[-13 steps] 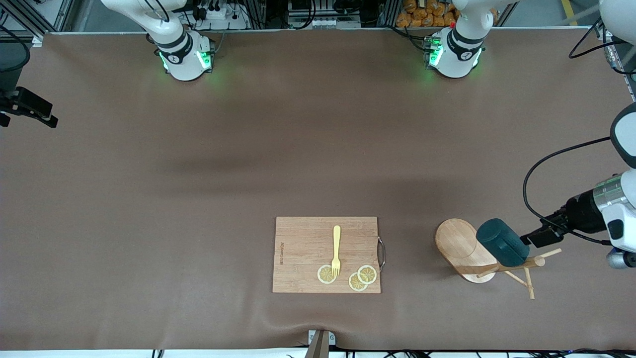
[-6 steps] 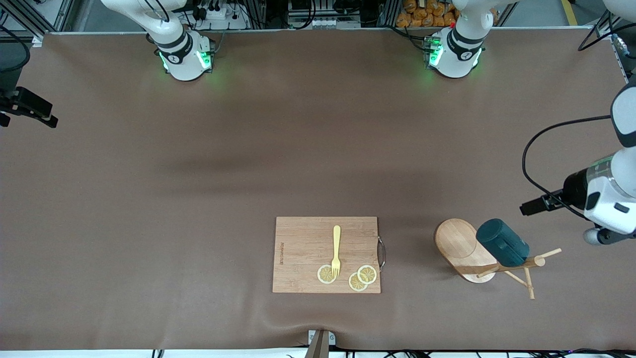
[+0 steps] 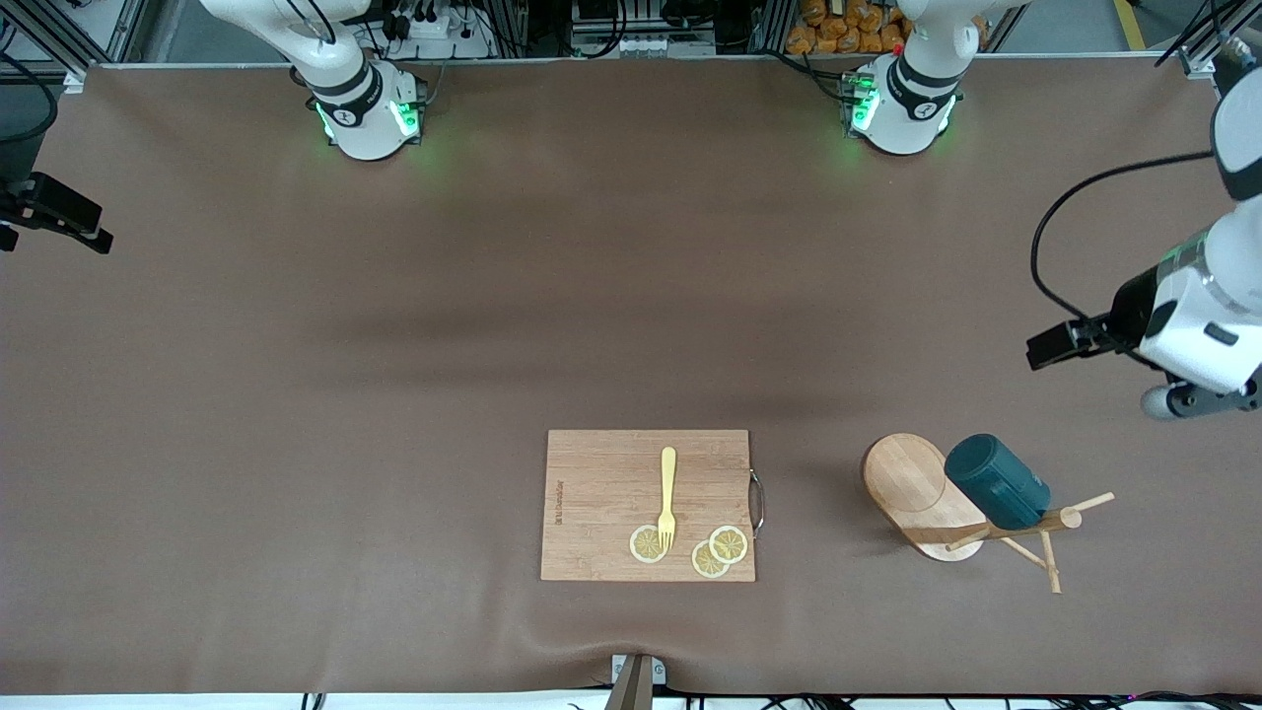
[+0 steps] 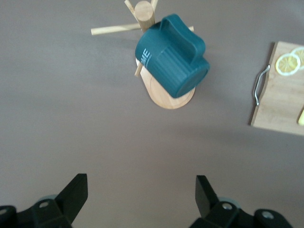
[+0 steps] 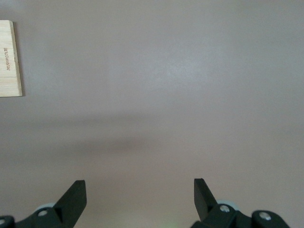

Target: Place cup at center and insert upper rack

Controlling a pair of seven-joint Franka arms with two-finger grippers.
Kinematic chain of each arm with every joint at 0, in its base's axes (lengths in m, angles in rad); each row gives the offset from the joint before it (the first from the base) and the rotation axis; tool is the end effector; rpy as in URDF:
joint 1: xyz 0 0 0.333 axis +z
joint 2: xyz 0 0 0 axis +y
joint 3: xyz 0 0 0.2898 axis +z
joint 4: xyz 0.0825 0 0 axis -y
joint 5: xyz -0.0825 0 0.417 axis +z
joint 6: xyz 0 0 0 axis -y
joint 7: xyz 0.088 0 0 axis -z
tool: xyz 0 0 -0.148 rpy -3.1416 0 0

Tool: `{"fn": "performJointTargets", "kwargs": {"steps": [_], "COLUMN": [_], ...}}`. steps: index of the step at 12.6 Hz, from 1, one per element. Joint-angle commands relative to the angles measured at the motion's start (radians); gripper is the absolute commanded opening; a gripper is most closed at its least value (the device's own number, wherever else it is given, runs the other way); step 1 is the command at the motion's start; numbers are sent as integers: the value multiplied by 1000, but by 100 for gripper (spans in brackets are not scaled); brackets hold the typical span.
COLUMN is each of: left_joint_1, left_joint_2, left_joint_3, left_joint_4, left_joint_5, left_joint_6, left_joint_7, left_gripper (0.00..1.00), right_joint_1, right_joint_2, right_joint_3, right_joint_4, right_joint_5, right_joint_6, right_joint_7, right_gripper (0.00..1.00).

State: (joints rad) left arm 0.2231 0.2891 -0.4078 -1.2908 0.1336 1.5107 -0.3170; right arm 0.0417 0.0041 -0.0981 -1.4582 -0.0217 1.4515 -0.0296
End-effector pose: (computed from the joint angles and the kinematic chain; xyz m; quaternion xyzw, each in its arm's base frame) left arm 0.6505 -0.0684 0.5248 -0.9969 -0.0748 0.0202 0.0154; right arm 0.5746 -0.0358 0.6007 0.9998 -0.0146 -0.0059 0.0107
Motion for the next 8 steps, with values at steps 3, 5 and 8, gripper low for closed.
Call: {"fn": "performJointTargets", "kwargs": {"steps": [3, 5, 8], "left_joint_1": [10, 15, -37], "left_joint_2": [-140, -166, -229], "left_joint_3": [-6, 1, 84], "left_joint_4": [-42, -67, -141], "left_joint_5": [1, -43, -92], "left_joint_6": [-89, -90, -75], "left_joint_7": [98, 130, 133], "left_gripper": [100, 100, 100], "right_joint_1": [-2, -3, -3], "right_joint_2": [7, 8, 7], "right_joint_3": [-2, -2, -2], "right_joint_4": [21, 21, 21], "right_joint_5": [-14, -12, -14], "right_joint_6": [-14, -14, -14], "right_joint_7": [5, 0, 7], "right_gripper": [100, 100, 100]}}
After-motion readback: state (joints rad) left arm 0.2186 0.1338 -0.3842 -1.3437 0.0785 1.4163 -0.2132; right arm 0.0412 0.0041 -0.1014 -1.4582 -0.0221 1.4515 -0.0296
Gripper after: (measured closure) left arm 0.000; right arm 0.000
